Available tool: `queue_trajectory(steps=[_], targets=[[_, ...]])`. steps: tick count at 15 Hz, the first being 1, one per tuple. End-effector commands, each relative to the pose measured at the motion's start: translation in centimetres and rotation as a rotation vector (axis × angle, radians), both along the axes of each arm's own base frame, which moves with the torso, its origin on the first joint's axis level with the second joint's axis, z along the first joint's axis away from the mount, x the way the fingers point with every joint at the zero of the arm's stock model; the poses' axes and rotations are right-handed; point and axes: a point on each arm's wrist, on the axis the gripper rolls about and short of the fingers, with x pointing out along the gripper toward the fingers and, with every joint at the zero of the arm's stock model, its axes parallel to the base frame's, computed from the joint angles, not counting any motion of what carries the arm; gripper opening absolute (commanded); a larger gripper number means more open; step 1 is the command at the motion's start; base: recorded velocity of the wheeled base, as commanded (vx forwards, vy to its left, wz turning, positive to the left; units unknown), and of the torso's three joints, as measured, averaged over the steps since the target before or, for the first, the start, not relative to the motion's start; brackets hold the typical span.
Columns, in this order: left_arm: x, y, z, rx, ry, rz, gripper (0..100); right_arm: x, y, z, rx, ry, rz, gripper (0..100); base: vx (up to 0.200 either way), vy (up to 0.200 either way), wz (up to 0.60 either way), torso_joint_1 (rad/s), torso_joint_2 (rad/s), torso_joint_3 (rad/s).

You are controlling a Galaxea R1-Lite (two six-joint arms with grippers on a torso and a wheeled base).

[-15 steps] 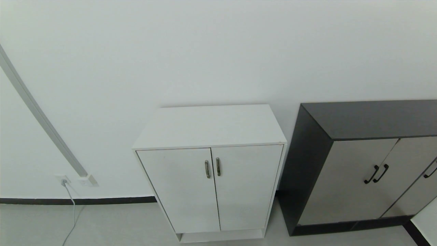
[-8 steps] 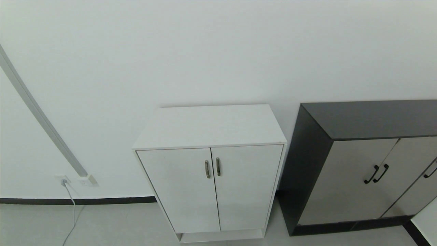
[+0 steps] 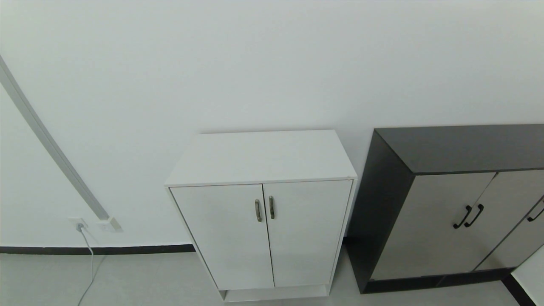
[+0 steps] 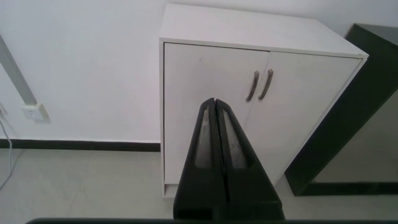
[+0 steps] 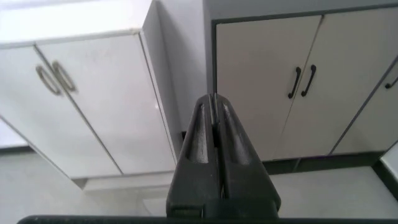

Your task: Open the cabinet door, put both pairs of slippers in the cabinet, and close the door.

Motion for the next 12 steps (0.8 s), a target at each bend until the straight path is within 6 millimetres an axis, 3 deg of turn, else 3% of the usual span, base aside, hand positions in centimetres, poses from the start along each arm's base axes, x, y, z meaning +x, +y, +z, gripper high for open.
queue_trajectory(steps=[1, 12], targets=[[0.01, 0.0, 0.01, 0.002, 0.0, 0.002, 0, -0.11, -0.02, -0.03, -0.005, -0.014, -0.002, 0, 0.0, 0.0, 0.0, 0.0, 0.0, 0.0], [0.02, 0.0, -0.05, 0.005, 0.003, 0.002, 0, -0.11, 0.0, -0.04, -0.022, -0.013, 0.003, 0, 0.0, 0.0, 0.0, 0.0, 0.0, 0.0]])
